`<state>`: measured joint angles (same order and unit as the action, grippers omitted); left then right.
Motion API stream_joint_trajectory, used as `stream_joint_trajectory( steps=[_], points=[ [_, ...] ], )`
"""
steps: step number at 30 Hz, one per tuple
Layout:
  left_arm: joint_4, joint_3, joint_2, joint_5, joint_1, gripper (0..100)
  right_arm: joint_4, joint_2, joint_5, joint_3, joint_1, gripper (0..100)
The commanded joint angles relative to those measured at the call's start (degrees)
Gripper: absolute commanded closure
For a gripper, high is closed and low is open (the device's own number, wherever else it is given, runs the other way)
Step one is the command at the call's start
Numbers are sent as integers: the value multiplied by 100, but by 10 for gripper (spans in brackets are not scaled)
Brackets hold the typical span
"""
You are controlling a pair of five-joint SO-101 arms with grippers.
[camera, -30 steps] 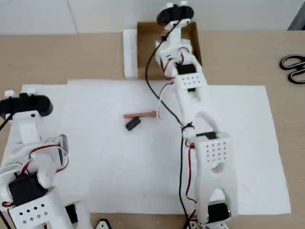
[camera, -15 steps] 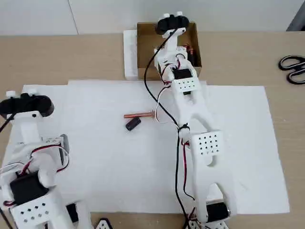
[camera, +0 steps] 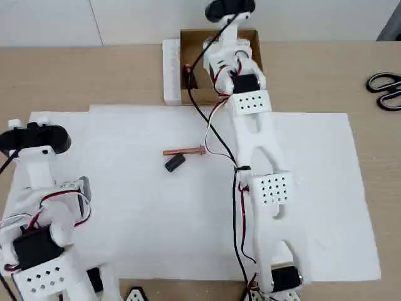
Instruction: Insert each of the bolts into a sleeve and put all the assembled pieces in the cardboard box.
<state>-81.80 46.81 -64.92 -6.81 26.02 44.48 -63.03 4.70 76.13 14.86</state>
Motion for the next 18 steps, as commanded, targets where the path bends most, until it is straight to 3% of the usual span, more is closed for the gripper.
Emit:
stream_joint_trajectory(
  steps=[1, 8, 11, 18],
  points=[
    [-26, -224, -70, -26, -44, 815, 1420, 136, -26, 1442, 119, 818],
    [-26, -224, -70, -26, -44, 815, 3538, 567, 35, 2022, 382, 818],
    [-26, -224, -70, -26, -44, 815, 4497, 927, 448, 2022, 558, 818],
    [-26, -224, -70, -26, -44, 815, 5385, 1481, 633, 2022, 927, 818]
  ],
)
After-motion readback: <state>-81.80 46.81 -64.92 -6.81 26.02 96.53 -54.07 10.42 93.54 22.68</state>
